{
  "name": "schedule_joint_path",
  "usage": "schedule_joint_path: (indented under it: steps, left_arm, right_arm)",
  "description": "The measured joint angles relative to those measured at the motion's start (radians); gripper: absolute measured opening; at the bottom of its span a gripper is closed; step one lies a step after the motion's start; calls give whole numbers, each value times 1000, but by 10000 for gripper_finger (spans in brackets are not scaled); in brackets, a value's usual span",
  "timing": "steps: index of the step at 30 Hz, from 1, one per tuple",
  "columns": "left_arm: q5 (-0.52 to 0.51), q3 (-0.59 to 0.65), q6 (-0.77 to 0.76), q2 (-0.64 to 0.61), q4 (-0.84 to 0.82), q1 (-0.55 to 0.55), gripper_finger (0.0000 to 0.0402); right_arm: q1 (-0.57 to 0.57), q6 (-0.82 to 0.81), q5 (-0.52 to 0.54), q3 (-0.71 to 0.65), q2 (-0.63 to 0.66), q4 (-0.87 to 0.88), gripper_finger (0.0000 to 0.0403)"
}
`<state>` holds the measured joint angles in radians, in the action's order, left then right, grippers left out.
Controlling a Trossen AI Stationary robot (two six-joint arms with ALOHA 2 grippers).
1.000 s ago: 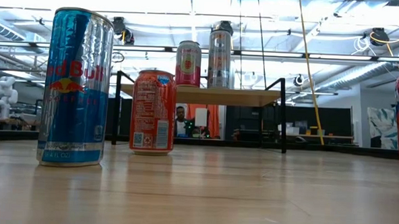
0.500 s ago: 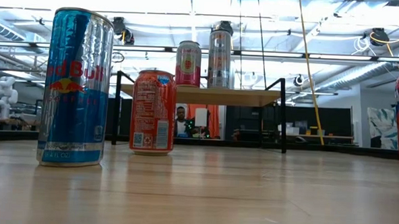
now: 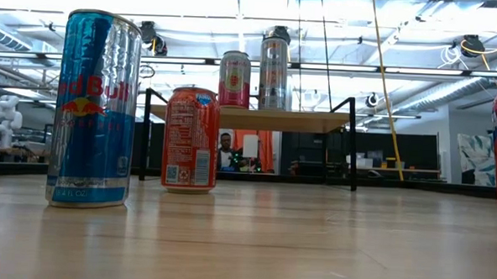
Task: Place canned beverage on shelf
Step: Put the top right blue soda can on the shelf
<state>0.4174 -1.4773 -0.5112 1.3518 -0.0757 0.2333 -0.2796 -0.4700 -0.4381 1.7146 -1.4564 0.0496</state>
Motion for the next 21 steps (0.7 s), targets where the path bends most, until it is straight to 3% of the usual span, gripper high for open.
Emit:
schedule_joint_path:
  steps: [6, 13, 21]
  left_arm:
    - [-11, 0, 41, -1, 85, 0, 224]
    - [-132, 0, 102, -1, 191, 1, 224]
    - [-187, 0, 109, -3, 206, 1, 224]
  right_arm:
    - [0, 31, 25, 11, 43, 159, 327]
    - [56, 55, 83, 11, 53, 249, 327]
    - [110, 118, 277, 11, 32, 248, 327]
